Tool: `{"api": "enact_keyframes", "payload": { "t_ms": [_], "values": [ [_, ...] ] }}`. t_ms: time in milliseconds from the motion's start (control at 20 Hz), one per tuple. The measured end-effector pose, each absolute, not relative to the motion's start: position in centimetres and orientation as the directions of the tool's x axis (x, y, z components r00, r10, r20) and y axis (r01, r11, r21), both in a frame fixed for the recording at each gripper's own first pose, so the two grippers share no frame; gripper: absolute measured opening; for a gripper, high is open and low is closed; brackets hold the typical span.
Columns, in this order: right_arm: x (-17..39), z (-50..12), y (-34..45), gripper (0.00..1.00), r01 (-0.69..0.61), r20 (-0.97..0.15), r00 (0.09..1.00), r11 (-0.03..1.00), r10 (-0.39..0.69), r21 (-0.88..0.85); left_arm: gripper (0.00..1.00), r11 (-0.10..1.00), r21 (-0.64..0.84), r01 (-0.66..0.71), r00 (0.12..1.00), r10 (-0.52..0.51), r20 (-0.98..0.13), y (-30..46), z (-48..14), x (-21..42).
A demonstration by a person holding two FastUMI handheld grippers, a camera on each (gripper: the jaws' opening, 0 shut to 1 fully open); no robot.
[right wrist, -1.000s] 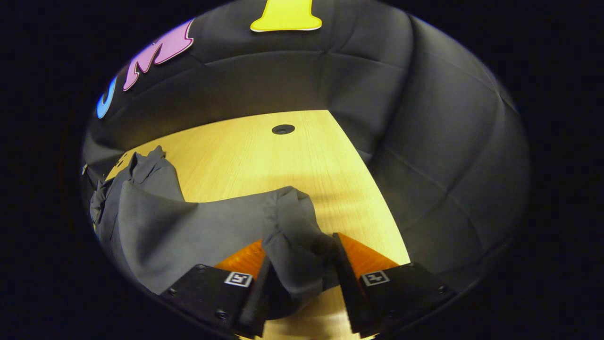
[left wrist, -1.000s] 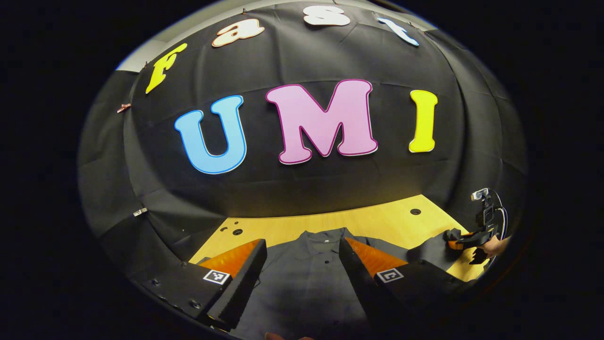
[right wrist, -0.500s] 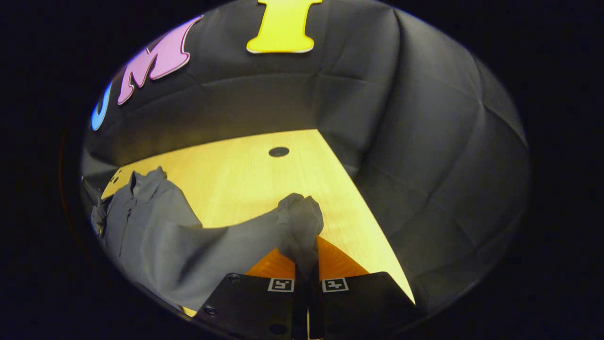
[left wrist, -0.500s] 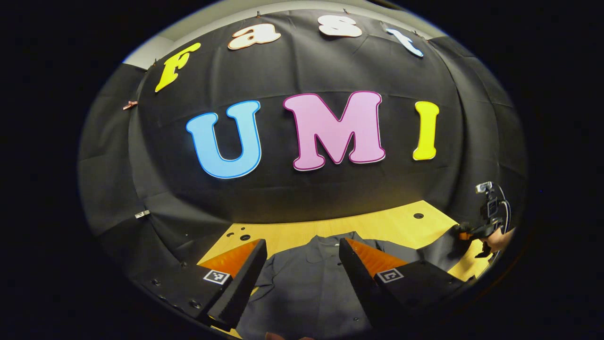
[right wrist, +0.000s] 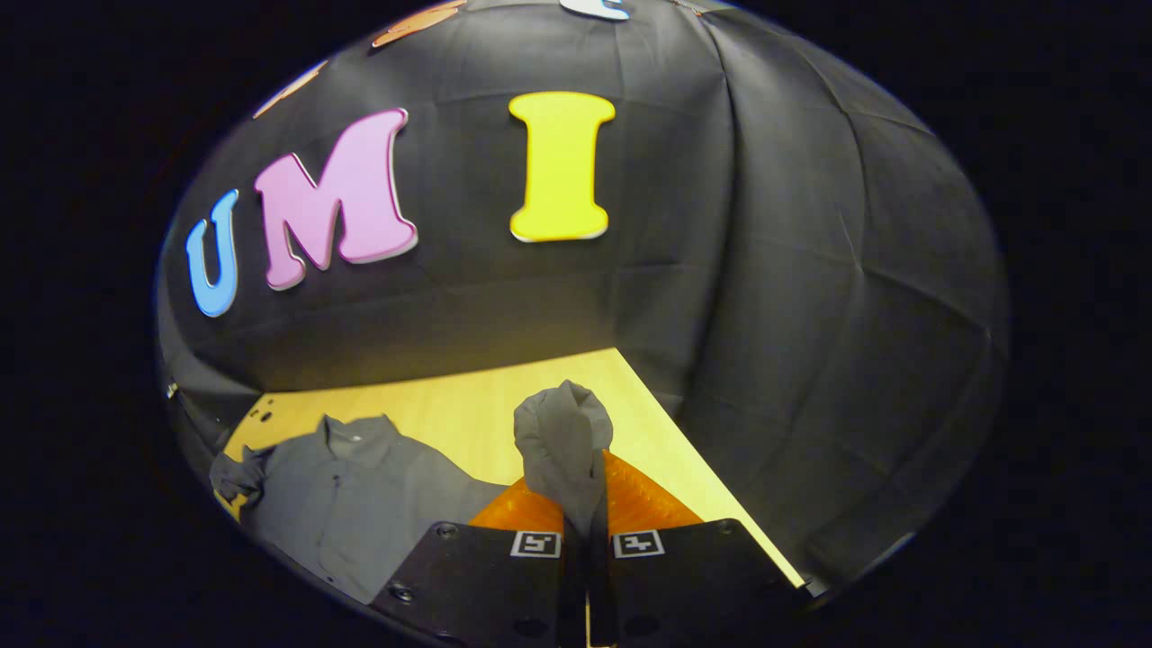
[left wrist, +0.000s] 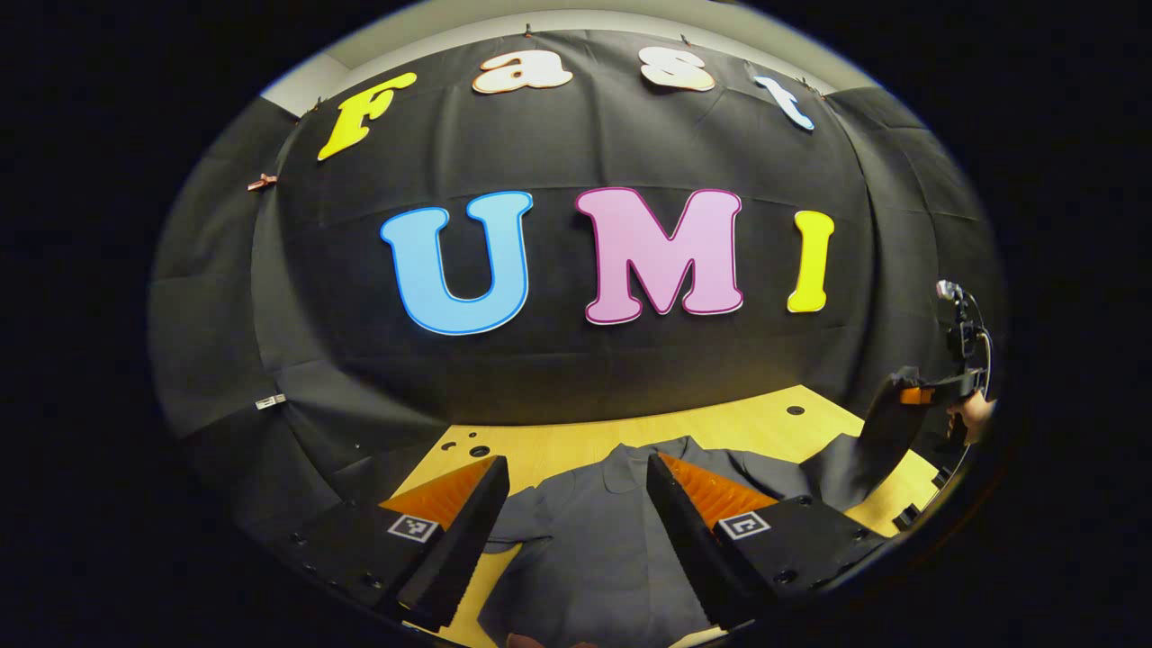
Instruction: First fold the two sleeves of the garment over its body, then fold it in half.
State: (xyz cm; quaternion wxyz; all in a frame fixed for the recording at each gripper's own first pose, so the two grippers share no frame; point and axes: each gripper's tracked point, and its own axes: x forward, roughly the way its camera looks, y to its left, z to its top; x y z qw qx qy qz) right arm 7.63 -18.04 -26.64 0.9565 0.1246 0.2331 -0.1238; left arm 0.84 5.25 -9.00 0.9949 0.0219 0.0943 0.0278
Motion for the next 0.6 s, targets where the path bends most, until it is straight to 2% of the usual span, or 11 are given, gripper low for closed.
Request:
{"api": "enact_keyframes", "payload": {
  "t_ms": [300, 600],
  "values": [
    [9.2, -18.4, -10.3, 0.06, 0.201, -0.344, 0.932, 0.954, -0.116, 0.223, 0.97, 0.996, 0.015, -0.088, 0.979, 0.09, -0.183, 10.6, -10.4, -0.5],
    [11.1, -15.1, 0.2, 0.06, 0.072, -0.296, 0.955, 0.966, 0.005, 0.247, 0.96, 0.989, -0.005, -0.148, 0.974, 0.145, -0.172, 16.4, -11.5, -1.9]
  ]
}}
